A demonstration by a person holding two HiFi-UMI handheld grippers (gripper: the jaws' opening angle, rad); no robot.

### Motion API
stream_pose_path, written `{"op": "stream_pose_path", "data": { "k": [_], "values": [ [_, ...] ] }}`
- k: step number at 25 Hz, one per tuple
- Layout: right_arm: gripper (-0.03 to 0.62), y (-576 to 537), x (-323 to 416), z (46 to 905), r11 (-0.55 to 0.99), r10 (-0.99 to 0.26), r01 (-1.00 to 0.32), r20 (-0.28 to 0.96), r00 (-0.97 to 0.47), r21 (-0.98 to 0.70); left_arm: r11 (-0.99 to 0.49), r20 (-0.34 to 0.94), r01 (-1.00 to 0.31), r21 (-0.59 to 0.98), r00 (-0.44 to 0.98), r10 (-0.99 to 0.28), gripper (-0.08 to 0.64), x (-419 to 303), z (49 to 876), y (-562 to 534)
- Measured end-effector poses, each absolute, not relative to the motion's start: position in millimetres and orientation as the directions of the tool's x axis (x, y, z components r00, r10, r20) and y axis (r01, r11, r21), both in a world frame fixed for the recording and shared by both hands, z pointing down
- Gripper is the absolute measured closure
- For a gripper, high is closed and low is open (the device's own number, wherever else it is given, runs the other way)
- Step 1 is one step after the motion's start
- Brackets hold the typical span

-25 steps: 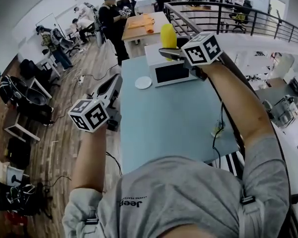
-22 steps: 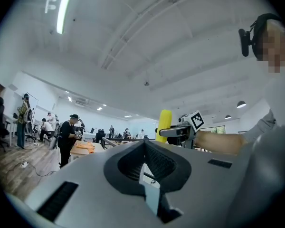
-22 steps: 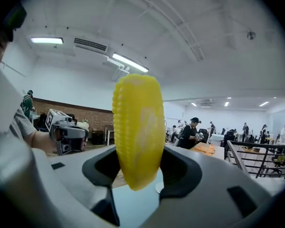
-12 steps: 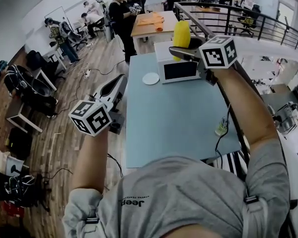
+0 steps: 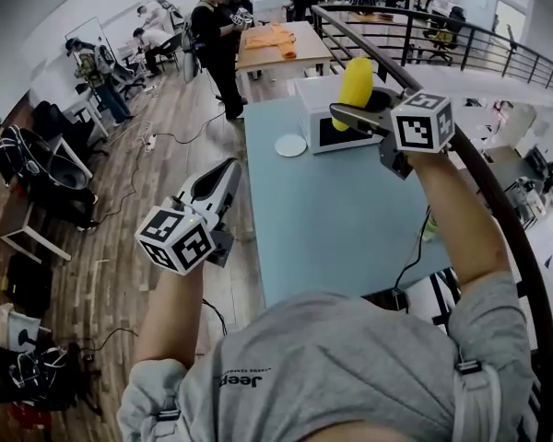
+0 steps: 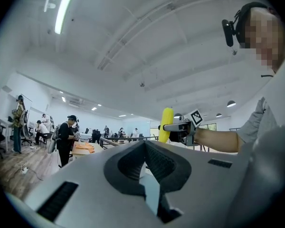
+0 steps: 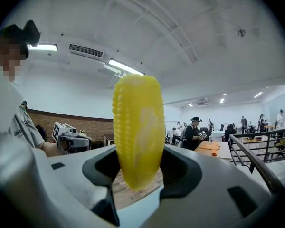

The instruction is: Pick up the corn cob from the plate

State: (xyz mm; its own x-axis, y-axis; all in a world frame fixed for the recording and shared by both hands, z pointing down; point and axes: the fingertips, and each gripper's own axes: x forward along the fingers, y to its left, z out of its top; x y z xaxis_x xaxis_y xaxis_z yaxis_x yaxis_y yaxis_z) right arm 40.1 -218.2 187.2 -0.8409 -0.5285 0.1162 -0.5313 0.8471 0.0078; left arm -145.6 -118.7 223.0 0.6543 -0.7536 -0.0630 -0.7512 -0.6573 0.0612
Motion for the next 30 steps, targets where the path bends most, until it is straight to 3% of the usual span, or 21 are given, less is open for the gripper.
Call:
{"op": "stream_pose_path", "data": {
  "k": [10,30],
  "values": [
    [0.345,-177,11,241,0.813,-0.572,-0.581,0.133,-0.809,-0.038,-0.673,-0.039,-0.732,0.109,0.673,-0.738,0.541,-203,276,-100],
    [0.345,-154,65,362,0.889,-0.419,-0.445,0.197,-0.886,-0.111,-0.541,0.056,-0.815,0.208,0.563,-0.825,0.541,-125,395,-86]
  ]
}}
